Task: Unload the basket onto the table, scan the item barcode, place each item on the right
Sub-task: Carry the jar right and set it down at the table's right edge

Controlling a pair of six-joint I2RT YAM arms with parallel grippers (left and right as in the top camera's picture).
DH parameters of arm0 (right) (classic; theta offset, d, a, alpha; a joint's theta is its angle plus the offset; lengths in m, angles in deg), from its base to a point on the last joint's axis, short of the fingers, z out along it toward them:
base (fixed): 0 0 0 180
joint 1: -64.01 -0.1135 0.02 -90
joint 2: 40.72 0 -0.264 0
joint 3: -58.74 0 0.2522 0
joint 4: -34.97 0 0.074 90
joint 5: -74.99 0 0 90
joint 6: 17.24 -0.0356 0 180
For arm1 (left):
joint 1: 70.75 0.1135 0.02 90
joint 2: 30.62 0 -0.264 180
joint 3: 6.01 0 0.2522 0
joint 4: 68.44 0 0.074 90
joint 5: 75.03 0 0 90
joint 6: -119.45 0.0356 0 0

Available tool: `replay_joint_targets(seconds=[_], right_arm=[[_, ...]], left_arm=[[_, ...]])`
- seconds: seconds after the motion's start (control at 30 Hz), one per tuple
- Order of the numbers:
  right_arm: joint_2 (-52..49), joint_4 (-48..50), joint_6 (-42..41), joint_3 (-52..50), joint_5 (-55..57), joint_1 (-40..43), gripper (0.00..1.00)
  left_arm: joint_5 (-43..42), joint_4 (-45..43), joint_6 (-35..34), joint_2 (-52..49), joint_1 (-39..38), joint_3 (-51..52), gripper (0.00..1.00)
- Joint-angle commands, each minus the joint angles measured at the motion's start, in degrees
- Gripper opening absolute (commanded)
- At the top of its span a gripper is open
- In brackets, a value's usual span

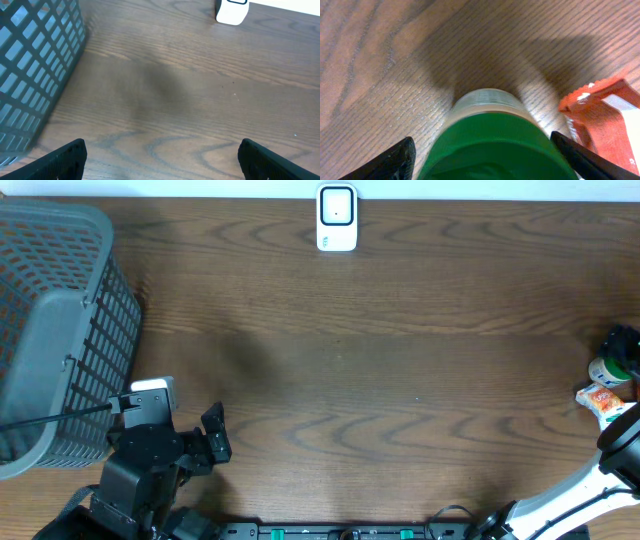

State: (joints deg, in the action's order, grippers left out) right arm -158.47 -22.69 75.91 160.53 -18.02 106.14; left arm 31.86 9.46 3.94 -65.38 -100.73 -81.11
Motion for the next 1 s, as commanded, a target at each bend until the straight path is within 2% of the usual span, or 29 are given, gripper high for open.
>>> replay_joint_targets(seconds=[0.0, 0.13, 0.2, 0.57, 0.73, 0.9, 0.97], right_arm=[[0.44, 0.33, -0.33, -0.68, -0.13, -0.17, 0.81], [0.44, 0.50, -0.37, -0.68, -0.37, -0.20, 0.82], [0.44, 0.48, -0.48, -0.66, -0.72, -0.22, 0.99], [3.32, 0.46, -0.57, 2.47, -2.03, -0.22, 0.99], [8.63, 0.46, -0.57, 5.16, -1.88, -0.17, 0.99], [17.09, 2.29, -0.50, 6.08, 1.03, -0.22, 0.99], [21.00, 3.54, -0.63, 6.08, 0.42, -0.24, 0.99]], left_arm=[[0.76, 0.11, -0.24, -0.02, 0.39, 0.26, 0.97], [0.76, 0.11, -0.24, -0.02, 0.39, 0.28, 0.97], [0.76, 0.11, -0.24, -0.02, 0.39, 0.28, 0.97], [0.76, 0.09, -0.22, -0.02, 0.39, 0.26, 0.97], [0.79, -0.04, -0.22, -0.02, 0.39, 0.26, 0.97], [-0.96, -3.82, -0.22, -0.02, 0.39, 0.26, 0.97], [0.87, -6.05, 1.01, -0.02, 0.39, 0.26, 0.97]])
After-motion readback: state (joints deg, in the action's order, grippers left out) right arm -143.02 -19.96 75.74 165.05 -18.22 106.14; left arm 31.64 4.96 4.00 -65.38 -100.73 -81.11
